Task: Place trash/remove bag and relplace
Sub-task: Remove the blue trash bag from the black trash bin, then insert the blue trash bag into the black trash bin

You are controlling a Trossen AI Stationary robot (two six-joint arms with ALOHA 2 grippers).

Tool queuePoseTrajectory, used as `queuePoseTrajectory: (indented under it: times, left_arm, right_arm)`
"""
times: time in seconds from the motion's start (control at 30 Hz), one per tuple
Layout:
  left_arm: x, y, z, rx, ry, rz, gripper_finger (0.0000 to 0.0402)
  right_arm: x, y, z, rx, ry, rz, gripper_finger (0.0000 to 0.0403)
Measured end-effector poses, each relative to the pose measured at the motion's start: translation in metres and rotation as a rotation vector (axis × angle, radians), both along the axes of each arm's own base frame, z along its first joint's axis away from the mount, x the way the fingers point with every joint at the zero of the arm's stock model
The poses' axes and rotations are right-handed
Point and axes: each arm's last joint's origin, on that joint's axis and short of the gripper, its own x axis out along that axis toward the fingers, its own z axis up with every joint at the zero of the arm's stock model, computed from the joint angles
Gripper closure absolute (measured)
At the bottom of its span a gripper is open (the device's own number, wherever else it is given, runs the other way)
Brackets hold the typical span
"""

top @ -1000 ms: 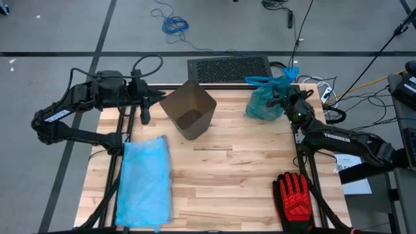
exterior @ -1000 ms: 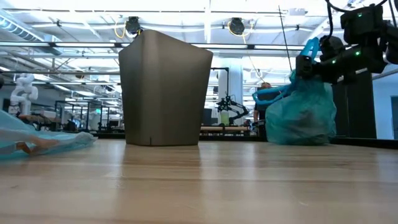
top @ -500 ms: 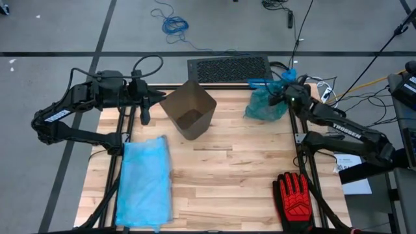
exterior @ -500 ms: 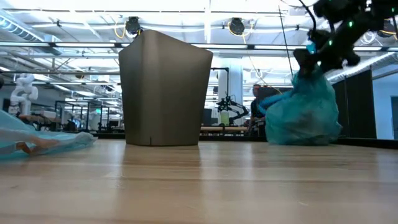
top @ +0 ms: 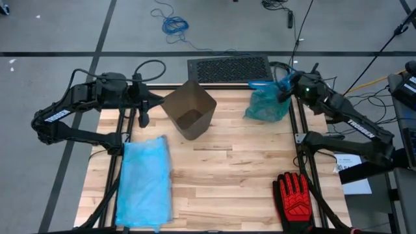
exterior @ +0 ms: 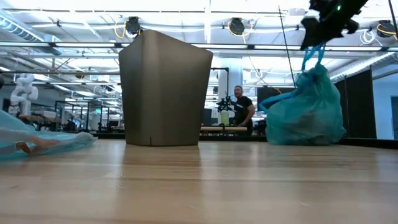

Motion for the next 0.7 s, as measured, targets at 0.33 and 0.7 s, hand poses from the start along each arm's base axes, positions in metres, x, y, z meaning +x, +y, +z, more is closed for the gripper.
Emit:
queuePoseTrajectory:
  times: [0.33, 0.7]
  left_arm:
    - [-0.002, 0.003, -0.001, 0.0, 0.014, 0.118, 0.0361]
    - [0.008, 0.006, -0.053, -0.153, 0.12, 0.246, 0.04]
  right_arm:
    - [0.036, 0.036, 0.007, 0.012, -0.032, 0.654, 0.0117]
    - [0.104, 0.089, 0.001, -0.147, -0.014, 1.006, 0.0165]
